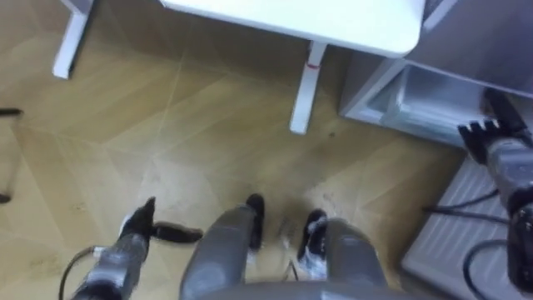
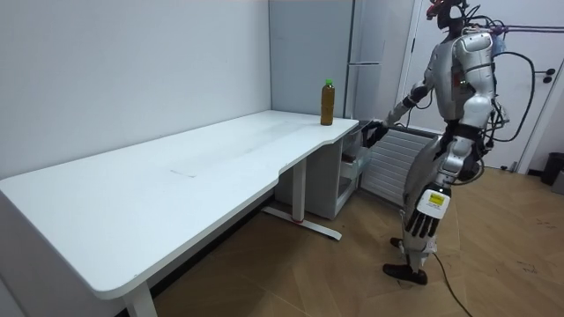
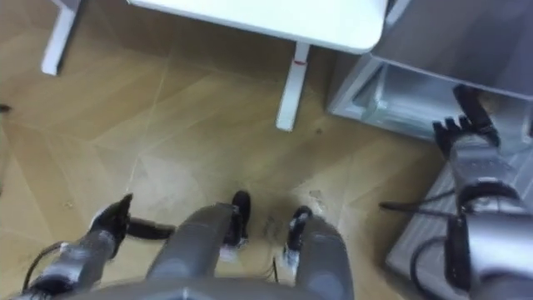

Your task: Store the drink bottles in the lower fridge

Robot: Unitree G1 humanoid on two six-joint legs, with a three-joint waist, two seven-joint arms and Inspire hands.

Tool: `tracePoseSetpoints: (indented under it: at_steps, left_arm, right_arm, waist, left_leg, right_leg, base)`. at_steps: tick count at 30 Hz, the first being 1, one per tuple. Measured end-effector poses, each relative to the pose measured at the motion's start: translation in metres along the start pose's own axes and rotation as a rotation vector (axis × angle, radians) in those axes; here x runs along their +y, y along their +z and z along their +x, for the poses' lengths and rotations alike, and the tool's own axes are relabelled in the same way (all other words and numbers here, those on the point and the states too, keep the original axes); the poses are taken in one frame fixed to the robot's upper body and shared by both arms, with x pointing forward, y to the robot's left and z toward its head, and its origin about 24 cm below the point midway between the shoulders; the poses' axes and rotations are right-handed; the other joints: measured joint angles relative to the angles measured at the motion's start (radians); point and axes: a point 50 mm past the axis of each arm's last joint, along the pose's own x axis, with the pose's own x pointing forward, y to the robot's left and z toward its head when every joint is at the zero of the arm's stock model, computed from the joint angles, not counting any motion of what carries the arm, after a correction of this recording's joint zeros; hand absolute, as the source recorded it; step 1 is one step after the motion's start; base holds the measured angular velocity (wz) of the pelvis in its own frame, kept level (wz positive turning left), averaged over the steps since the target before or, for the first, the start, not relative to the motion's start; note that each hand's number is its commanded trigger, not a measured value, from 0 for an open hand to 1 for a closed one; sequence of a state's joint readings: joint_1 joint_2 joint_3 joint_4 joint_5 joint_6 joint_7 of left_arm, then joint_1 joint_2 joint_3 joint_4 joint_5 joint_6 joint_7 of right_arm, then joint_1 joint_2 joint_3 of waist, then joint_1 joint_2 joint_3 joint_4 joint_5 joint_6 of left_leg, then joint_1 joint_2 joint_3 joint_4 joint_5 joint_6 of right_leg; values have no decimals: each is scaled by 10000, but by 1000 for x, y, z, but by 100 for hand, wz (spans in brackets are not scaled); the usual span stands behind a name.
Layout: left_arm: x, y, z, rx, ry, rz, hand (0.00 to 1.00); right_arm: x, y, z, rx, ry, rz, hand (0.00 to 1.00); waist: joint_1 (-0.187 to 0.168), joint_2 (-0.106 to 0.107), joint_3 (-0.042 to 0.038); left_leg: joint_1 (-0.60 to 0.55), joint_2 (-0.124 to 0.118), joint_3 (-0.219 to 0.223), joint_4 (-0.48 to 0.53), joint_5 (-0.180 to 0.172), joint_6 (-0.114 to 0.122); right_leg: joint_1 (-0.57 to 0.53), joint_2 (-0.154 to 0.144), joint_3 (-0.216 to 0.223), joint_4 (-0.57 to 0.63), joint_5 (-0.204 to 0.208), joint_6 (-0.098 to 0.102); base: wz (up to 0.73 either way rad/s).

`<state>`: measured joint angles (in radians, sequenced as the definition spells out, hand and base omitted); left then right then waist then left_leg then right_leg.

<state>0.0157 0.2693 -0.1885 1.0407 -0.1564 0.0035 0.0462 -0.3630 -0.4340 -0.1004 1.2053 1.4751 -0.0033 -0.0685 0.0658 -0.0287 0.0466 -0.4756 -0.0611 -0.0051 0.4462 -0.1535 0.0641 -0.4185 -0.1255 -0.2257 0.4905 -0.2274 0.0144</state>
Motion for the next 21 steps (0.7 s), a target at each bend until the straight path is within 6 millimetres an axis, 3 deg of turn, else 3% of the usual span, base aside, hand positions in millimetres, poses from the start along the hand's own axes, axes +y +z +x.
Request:
tracePoseSetpoints:
  at_steps: [3, 8, 9, 10, 15, 18, 21]
  left_arm:
    - [3, -7, -2, 81, 92, -170, 0]
    - [8, -19, -6, 266, 292, 80, 0]
    - [7, -25, -8, 333, 337, -75, 0]
    - [7, -27, -9, 340, 404, -234, 0]
    - [8, -31, -11, 284, 829, 73, 0]
    - [6, -35, -12, 273, 825, 234, 0]
    - [5, -37, -13, 249, 811, 303, 0]
  right_arm:
    - [-30, -1, -4, -21, -386, -127, 0]
    - [-85, -14, -18, 276, -1207, -1030, 0]
    - [-98, -22, -23, 496, -1367, -1026, 0]
    - [-114, -29, -29, 683, -1676, -1049, 0]
    - [-156, -53, -50, 1457, -2496, -1876, 0]
    - [-165, -61, -57, 1845, -2464, -2483, 0]
    - [-169, -63, -60, 2095, -2291, -3237, 0]
  waist:
    - [-111, 0, -57]
    - [-332, -157, -357]
    - [-394, -198, -456]
    - [-405, -225, -479]
    - [-599, -189, -468]
    - [-664, -48, -421]
    - [-718, -53, -399]
  left_leg:
    - [789, 27, -58, -485, 0, -3]
    - [2145, 30, -34, -1390, -9, -26]
    - [2523, 20, -30, -1595, -22, -45]
    - [2872, 25, -12, -1789, -44, -70]
    - [3840, 150, 244, -2266, -128, -161]
    - [4280, 232, 480, -2477, -185, -205]
    - [4653, 271, 630, -2587, -202, -230]
  right_leg:
    - [904, 108, -141, -738, 116, 32]
    - [2329, 259, -225, -1801, 261, 102]
    - [2772, 324, -220, -2135, 305, 121]
    - [3125, 359, -204, -2344, 316, 130]
    - [3928, 485, -83, -2646, 321, 131]
    - [4214, 578, 204, -2711, 328, 118]
    - [4420, 609, 302, -2757, 332, 107]
  base:
    - [5]
    - [-2]
    - [-5]
    - [-4]
    - [-14]
    - [-30]
    - [-17]
